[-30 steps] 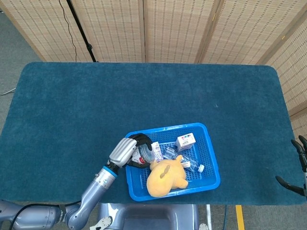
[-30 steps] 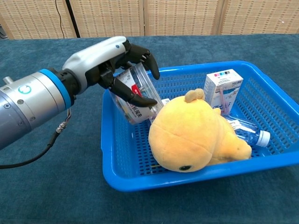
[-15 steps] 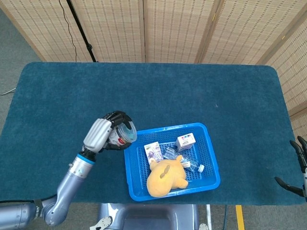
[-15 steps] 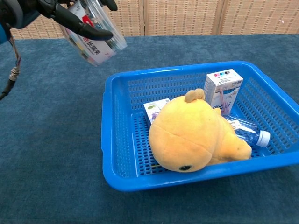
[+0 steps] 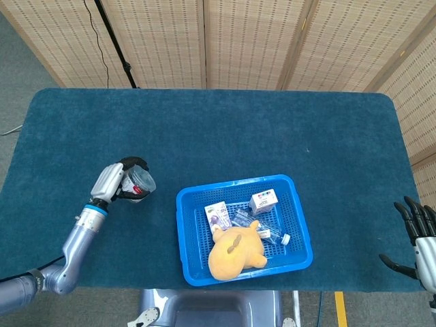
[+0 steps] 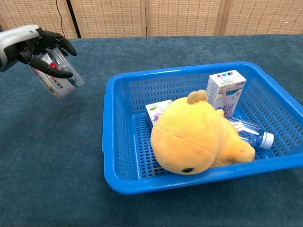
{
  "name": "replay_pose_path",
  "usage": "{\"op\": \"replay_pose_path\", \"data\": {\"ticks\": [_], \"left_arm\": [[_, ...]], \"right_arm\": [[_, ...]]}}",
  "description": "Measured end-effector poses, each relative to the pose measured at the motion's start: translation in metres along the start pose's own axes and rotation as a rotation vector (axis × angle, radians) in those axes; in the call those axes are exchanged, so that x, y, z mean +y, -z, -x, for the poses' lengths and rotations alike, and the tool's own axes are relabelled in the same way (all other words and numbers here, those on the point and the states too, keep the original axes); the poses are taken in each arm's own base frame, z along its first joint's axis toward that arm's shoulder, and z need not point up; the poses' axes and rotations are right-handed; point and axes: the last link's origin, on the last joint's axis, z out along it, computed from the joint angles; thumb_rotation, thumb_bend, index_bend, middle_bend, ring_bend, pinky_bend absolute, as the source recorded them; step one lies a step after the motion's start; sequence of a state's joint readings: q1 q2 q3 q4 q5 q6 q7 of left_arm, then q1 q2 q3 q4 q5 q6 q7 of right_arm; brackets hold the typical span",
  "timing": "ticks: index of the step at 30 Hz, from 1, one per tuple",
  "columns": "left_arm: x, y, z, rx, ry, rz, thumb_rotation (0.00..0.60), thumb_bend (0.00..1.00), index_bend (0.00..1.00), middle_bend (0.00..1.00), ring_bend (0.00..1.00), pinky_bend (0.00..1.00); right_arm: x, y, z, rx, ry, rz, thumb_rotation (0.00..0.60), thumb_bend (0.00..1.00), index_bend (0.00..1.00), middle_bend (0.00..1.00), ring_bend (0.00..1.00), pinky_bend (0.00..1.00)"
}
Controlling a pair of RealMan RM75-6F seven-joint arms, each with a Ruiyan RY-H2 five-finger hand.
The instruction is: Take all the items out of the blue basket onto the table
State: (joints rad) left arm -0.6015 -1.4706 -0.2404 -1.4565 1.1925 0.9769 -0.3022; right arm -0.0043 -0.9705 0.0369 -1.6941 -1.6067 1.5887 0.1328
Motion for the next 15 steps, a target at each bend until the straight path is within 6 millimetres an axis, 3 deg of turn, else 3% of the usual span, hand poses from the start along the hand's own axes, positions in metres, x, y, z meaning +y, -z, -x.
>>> {"op": "replay_pose_path", "data": {"ticks": [2,10,15], "left_arm": [[0.001,0.0,0.001,-0.023,0.028,0.017,0.6,0.05,0.0,0.0,0.0,0.0],[0.033,0.021,-0.027,0.004,-0.007,0.245,0.6,0.02,0.0,0.0,0.0,0.0],[0.055,0.044,-0.03,-0.027,-0.047,0.354,0.6,0.02,0.0,0.0,0.0,0.0]], "right_arm": [[0.0,0.0,0.0,0.001,0.0,0.001,0.6,0.0,0.0,0.0,0.0,0.0],[0.0,0.001,-0.002,0.002,-0.009,-0.003,0.6,0.0,0.0,0.0,0.0,0.0],[0.001,0.002,-0.005,0.015,-0.018,-0.001,0.6,0.0,0.0,0.0,0.0,0.0]]}}
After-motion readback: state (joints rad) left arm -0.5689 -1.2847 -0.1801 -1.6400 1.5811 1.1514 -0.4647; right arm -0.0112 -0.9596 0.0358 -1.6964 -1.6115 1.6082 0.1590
